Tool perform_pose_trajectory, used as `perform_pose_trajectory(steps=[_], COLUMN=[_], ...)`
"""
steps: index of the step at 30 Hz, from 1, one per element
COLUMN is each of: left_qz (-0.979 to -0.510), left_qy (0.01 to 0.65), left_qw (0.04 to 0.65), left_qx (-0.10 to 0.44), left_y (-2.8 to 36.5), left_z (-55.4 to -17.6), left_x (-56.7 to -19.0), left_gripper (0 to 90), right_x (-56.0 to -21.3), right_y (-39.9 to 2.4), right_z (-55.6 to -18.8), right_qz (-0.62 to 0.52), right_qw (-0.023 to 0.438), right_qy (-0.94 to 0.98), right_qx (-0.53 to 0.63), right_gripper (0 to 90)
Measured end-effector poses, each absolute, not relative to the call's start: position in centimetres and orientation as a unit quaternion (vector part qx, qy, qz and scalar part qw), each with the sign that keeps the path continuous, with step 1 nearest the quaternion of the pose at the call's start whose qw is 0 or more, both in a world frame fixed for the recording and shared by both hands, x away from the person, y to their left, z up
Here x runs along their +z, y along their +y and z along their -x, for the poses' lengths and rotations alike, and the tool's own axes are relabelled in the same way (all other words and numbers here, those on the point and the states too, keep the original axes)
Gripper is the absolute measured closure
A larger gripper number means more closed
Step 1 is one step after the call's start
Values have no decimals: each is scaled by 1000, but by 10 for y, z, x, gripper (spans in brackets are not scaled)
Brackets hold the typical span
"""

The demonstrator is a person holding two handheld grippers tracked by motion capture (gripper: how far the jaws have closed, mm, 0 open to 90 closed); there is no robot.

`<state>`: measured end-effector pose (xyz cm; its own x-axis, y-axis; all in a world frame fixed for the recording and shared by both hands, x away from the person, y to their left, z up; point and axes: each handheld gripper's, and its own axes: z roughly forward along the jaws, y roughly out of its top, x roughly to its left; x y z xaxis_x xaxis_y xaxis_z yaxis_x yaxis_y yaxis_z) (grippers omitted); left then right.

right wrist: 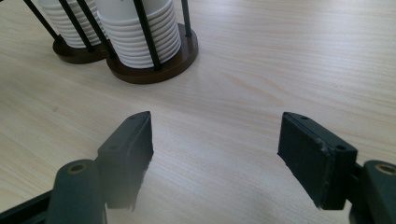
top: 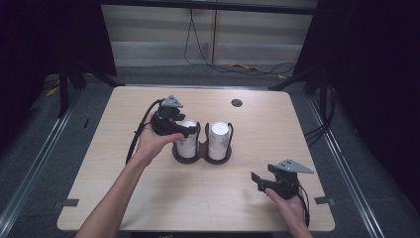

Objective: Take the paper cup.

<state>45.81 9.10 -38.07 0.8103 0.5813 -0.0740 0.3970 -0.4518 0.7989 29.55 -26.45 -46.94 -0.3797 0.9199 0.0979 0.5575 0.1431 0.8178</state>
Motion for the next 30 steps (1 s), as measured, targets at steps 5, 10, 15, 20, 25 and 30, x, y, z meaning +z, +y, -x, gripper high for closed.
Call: perform_pose_trajectory(steps=[5, 10, 15, 20, 25, 30], left_qz=[-845, -853, -854, -859, -865, -865], left_qy=[293, 295, 295, 290, 297, 299], left_qw=[435, 418, 416, 408, 393, 393], left_qx=[102, 107, 105, 104, 101, 92], left_y=[89, 88, 88, 88, 86, 86], left_z=[-459, -461, -463, -463, -465, -467], left_x=[-381, -387, -389, -389, -393, -393], left_gripper=[305, 312, 347, 349, 325, 335], right_x=[-470, -469, -469, -470, -470, -470], right_y=[-265, -265, -265, -265, -265, -265], right_z=[-296, -296, -296, -296, -296, -296], right_qz=[-510, -512, -511, -512, -512, -512], right_qw=[221, 221, 220, 219, 218, 218], right_qy=[724, 722, 722, 723, 723, 723], right_qx=[409, 410, 410, 410, 410, 410], right_gripper=[265, 266, 265, 266, 267, 267])
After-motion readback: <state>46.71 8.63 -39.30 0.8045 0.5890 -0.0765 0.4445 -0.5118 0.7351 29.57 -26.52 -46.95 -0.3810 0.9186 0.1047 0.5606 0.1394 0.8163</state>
